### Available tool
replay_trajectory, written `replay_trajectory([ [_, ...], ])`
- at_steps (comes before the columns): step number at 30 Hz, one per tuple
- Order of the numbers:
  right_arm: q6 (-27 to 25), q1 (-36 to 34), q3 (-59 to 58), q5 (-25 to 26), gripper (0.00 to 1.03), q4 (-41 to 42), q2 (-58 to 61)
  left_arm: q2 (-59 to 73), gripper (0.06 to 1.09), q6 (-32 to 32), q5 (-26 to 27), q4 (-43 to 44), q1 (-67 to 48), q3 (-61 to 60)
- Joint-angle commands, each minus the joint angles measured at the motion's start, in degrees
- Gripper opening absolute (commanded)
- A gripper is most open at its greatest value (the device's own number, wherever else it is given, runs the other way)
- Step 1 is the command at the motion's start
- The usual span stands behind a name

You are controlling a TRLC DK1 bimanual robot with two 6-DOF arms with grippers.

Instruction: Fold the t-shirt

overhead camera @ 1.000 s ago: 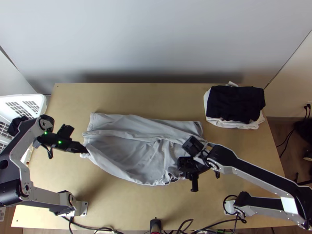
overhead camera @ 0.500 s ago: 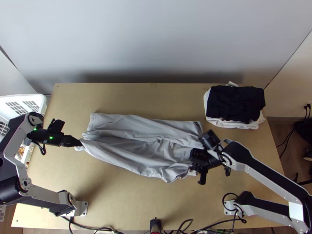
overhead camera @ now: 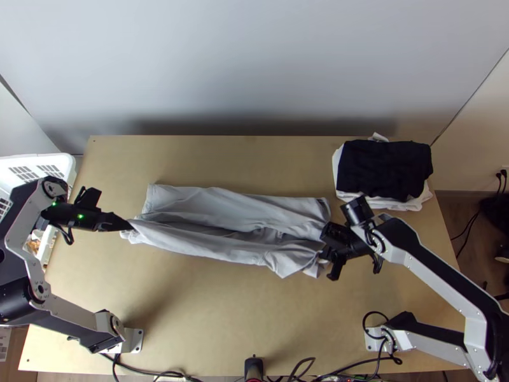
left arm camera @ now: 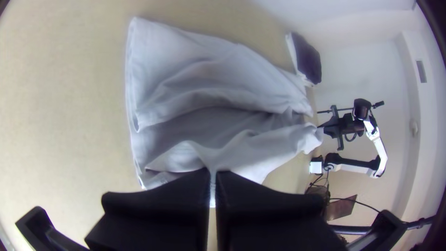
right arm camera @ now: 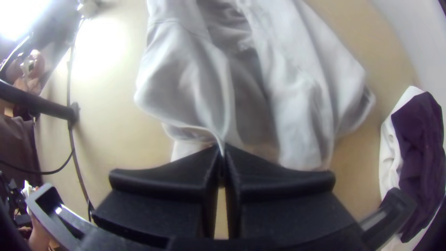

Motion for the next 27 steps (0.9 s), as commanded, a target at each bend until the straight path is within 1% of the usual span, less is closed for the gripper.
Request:
replay_trajectory([
  [1,0.3,-3.3,2.5,-0.1,0.03,1.2,3.8,2.5,0.10,-4.5,0.6,-0.2,-1.9,2.9],
  [4,0.5,-4.0,3.2,-0.3,0.03,1.4,5.3,4.4,0.09,-7.1,0.6,-0.2,-3.3,4.9],
  [11,1.8,-5.5,3.6,-0.2,0.03,3.2,6.9,10.9,0.09,-16.1,0.6,0.2,-4.0,11.7],
  [16,4.7,-7.8,4.7,-0.3,0.03,5.5,8.9,11.7,0.09,-23.3,0.6,6.3,-4.0,12.9],
  [21,7.3,-8.3,6.9,-0.4,0.03,7.8,10.9,13.4,0.09,-25.0,0.6,6.6,-5.5,15.6],
  [27,9.6,-8.3,10.4,-0.4,0.03,9.0,16.9,15.9,0.09,-27.2,0.5,8.8,-8.9,17.4],
])
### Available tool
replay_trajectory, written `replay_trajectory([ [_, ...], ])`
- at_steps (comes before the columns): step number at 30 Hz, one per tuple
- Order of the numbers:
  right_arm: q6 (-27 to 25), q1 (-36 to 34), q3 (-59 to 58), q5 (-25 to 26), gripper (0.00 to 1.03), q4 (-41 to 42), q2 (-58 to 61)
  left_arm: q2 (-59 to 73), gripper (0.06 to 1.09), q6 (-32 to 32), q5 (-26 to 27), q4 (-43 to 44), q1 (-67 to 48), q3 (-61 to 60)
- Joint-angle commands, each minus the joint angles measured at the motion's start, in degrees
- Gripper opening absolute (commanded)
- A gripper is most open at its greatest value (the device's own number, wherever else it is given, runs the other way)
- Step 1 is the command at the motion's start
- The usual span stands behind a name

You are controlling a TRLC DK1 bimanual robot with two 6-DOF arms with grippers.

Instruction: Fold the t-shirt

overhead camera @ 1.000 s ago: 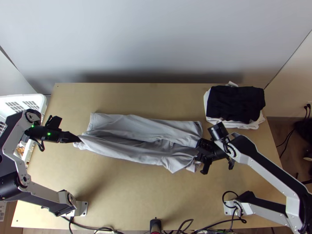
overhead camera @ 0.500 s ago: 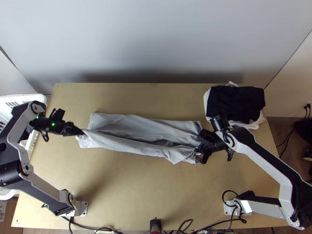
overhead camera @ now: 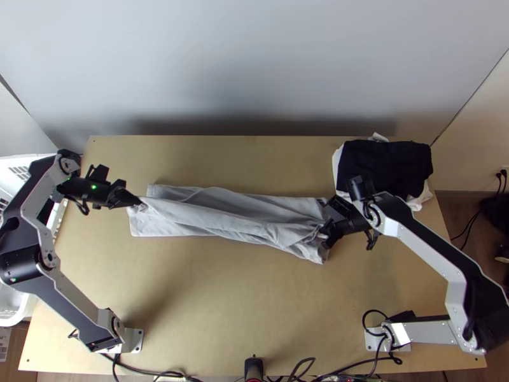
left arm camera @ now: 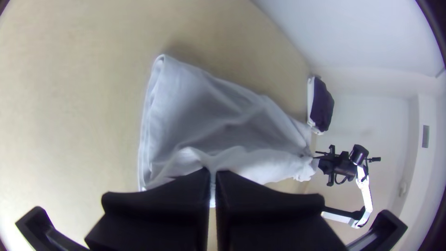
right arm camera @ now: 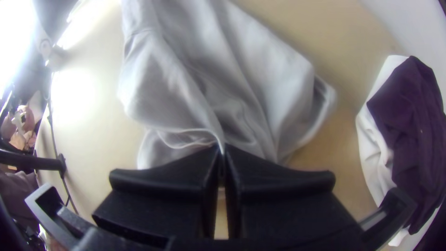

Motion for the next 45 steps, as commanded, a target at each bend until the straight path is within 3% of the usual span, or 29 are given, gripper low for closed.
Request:
replay_trajectory([
  [1,3.1,-0.5,3.6,-0.1,0.03,1.8,5.8,2.7,0.09,-3.3,-0.1,2.9,-3.4,2.3],
  [12,12.1,-1.5,5.7,1.1,0.06,5.2,10.8,5.7,0.09,-6.4,-0.1,6.1,-6.3,2.5],
  [15,13.4,-2.0,5.7,2.4,0.45,5.2,8.8,5.7,0.09,-6.3,-0.1,6.1,-6.1,2.2],
  [18,14.8,-2.1,6.5,4.0,0.76,4.0,5.7,5.5,0.09,-5.8,-0.1,6.0,-5.7,1.7],
  [21,17.6,-2.6,10.3,4.3,0.89,-1.5,4.1,5.1,0.09,-5.6,-0.1,5.9,-5.1,1.3],
  [23,19.1,-2.3,15.4,2.6,0.91,-11.0,4.7,5.1,0.09,-5.4,-0.1,5.7,-5.0,1.2],
  [27,22.8,0.2,22.5,-13.1,0.91,-27.1,7.5,4.8,0.09,-5.2,-0.1,5.7,-4.9,0.7],
  [29,22.0,3.9,23.1,-18.9,0.91,-33.0,9.4,4.7,0.09,-5.2,-0.1,5.7,-5.0,0.7],
  [31,18.9,8.6,22.2,-20.1,0.91,-36.0,11.0,4.6,0.09,-5.2,-0.1,5.7,-5.0,0.7],
  [38,15.5,20.8,23.3,-24.1,0.97,-35.6,18.3,4.5,0.09,-5.2,-0.1,5.7,-5.3,0.7],
  [45,14.5,16.9,33.5,-24.0,0.97,-25.9,27.7,3.3,0.09,-5.0,-0.1,5.2,-3.6,0.4],
])
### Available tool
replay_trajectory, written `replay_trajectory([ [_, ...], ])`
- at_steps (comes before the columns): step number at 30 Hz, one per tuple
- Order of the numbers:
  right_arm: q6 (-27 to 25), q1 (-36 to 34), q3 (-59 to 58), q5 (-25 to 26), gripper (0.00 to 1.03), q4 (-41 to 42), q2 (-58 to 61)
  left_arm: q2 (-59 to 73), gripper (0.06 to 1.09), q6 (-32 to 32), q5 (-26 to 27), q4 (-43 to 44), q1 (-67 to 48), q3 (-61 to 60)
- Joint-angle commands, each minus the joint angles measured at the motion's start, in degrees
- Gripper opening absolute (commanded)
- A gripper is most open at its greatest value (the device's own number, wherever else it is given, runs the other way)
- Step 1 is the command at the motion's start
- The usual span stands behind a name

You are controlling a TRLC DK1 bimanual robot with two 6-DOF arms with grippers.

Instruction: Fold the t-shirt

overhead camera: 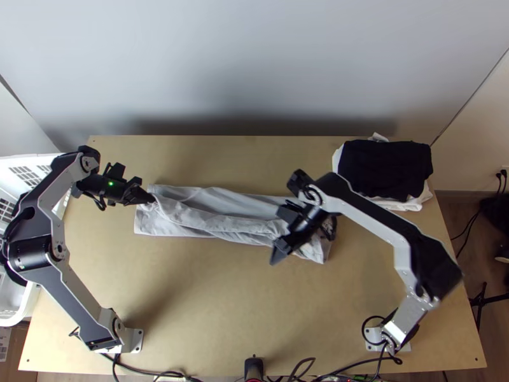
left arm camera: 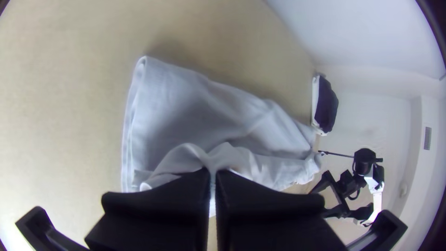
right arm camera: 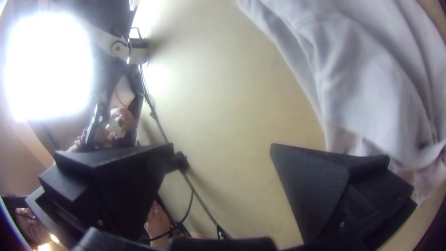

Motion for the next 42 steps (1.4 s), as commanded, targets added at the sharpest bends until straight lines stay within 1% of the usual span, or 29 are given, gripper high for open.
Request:
replay_trajectory([
  [1,-1.1,-0.9,9.3,-1.2,0.97,6.4,8.3,-1.0,0.09,0.3,0.1,-0.4,1.8,-0.4],
  [2,-0.4,-1.4,10.0,-0.5,0.97,9.0,8.3,-1.0,0.09,0.5,0.1,-0.5,2.2,-0.5],
  [3,0.2,-1.7,10.4,1.4,0.97,12.3,8.0,-1.1,0.09,0.8,0.1,-0.8,2.7,-0.6],
  [4,0.8,-1.8,10.3,4.3,0.97,15.6,7.1,-1.1,0.09,0.8,0.1,-0.9,3.0,-0.7],
  [6,2.6,-1.7,9.2,12.1,0.97,22.6,4.6,-1.2,0.09,0.9,0.1,-1.0,3.5,-1.1],
  [8,3.5,-1.7,8.6,17.0,0.97,26.4,2.6,-1.4,0.09,1.2,0.1,-1.0,3.9,-1.3],
  [10,5.5,-2.3,9.5,16.9,0.97,26.2,1.6,-1.6,0.09,1.2,0.1,-1.0,4.4,-1.3],
  [11,6.2,-2.6,10.6,14.3,0.97,23.3,1.6,-1.7,0.09,1.2,0.1,-1.0,4.7,-1.4],
  [13,6.2,-2.9,14.0,8.3,0.97,12.1,2.2,-1.9,0.09,1.6,0.1,-1.3,5.0,-1.3],
  [15,5.3,-2.1,13.6,5.5,0.97,4.4,1.1,-2.0,0.09,2.2,0.1,-1.8,5.4,-1.4],
  [16,3.8,-1.3,11.9,5.4,0.97,2.8,-0.3,-2.0,0.09,2.5,0.1,-2.0,5.5,-1.5],
  [17,3.0,-0.7,9.1,6.3,0.97,3.1,-2.4,-2.0,0.09,2.6,0.1,-2.0,5.5,-1.6],
  [18,1.3,0.4,6.2,9.5,0.97,3.2,-4.0,-2.0,0.09,2.7,0.1,-2.0,5.6,-1.7],
  [20,-2.3,2.8,-0.6,19.0,0.97,6.2,-6.4,-1.8,0.09,2.7,0.2,-1.9,5.5,-1.7],
  [21,-4.3,3.8,-3.6,22.6,0.97,7.1,-6.8,-1.7,0.09,2.6,0.2,-1.8,5.2,-1.7],
  [24,-8.2,6.8,-9.5,28.9,0.97,10.4,-7.1,-1.5,0.09,2.2,0.3,-1.7,4.3,-1.6],
  [26,-9.6,8.2,-11.0,29.7,0.97,12.1,-6.7,-1.5,0.09,2.0,0.3,-1.6,3.9,-1.3],
  [29,-10.3,8.4,-11.1,30.3,0.97,14.9,-4.7,-1.6,0.09,1.8,0.3,-1.6,3.8,-0.6],
  [34,-11.3,6.7,-9.5,30.7,0.97,20.0,-1.5,-1.7,0.09,1.6,0.3,-1.8,4.6,-0.4],
  [42,-11.3,6.0,-5.8,30.7,0.97,20.1,-1.5,-1.8,0.09,2.3,0.3,-2.6,6.3,-0.5],
])
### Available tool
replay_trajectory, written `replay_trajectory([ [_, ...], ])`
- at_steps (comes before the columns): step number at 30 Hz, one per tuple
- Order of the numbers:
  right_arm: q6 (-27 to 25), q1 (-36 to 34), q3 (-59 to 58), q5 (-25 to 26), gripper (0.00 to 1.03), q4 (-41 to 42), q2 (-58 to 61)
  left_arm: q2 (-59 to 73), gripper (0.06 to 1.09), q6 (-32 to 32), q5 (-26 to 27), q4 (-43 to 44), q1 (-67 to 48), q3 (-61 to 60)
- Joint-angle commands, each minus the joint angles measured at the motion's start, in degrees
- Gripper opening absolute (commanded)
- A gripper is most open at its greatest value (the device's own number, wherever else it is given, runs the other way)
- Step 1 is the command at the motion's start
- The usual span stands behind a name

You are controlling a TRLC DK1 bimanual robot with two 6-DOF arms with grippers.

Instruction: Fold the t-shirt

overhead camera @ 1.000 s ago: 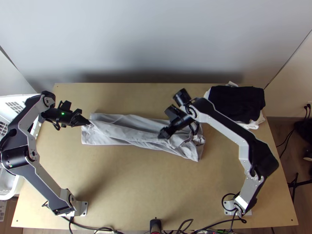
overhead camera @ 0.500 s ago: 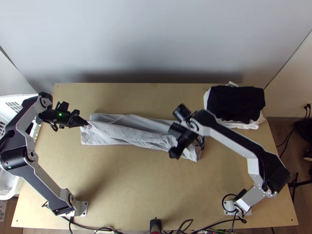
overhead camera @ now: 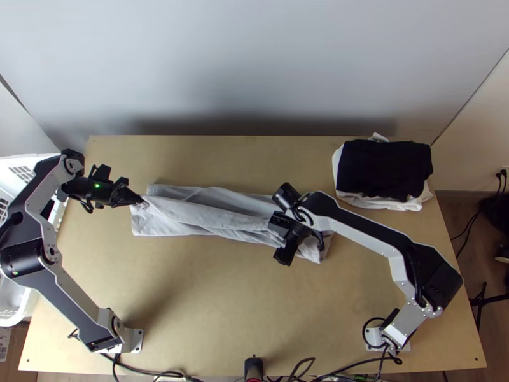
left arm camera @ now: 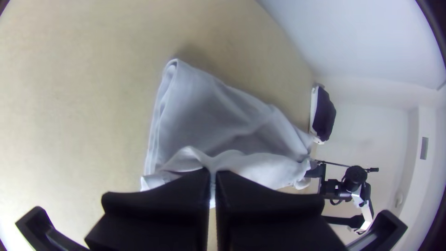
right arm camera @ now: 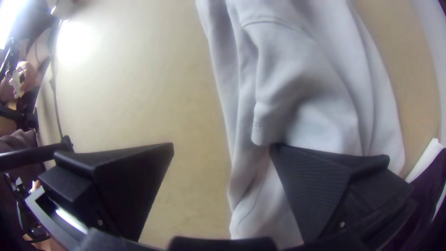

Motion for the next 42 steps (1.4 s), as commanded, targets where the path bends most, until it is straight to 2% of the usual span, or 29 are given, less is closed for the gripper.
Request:
replay_trajectory([
  [1,-0.4,-0.6,2.6,0.5,0.97,0.9,0.0,-0.1,0.09,0.6,0.0,-0.5,1.2,0.1],
  [6,2.1,-1.8,6.1,0.5,0.97,1.6,-1.4,0.1,0.09,0.6,0.1,-0.5,0.8,-0.4],
  [15,4.8,-5.3,7.6,0.7,0.97,8.1,3.8,0.1,0.09,0.2,0.5,-0.5,-0.4,-0.5],
  [21,5.5,-5.3,6.8,4.9,0.97,13.6,4.9,-0.3,0.09,0.2,0.8,-1.0,-0.3,-1.2],
  [33,12.1,-6.5,6.8,9.9,0.97,19.0,7.3,-0.8,0.10,1.1,2.0,-0.8,0.0,-3.2],
  [34,13.0,-6.7,7.0,10.7,0.97,19.1,7.5,-0.8,0.18,1.1,2.5,-0.3,0.0,-3.3],
  [36,14.8,-6.9,7.0,12.2,0.97,19.6,7.8,-0.8,0.70,2.0,3.3,0.3,-0.1,-3.3],
  [37,15.8,-6.9,7.0,13.2,0.97,19.8,7.9,-1.0,0.90,3.0,3.4,0.3,-0.3,-3.3],
  [38,16.7,-6.9,7.0,14.0,0.97,20.0,7.9,-1.2,1.01,3.7,3.4,0.2,-0.4,-3.3],
  [40,18.6,-7.1,7.2,16.6,0.97,20.2,8.0,-1.9,1.03,4.2,4.2,0.2,-0.5,-3.4],
  [42,20.5,-7.8,7.6,17.4,0.97,20.2,7.8,-2.1,1.03,4.2,7.8,0.0,0.0,-3.5],
])
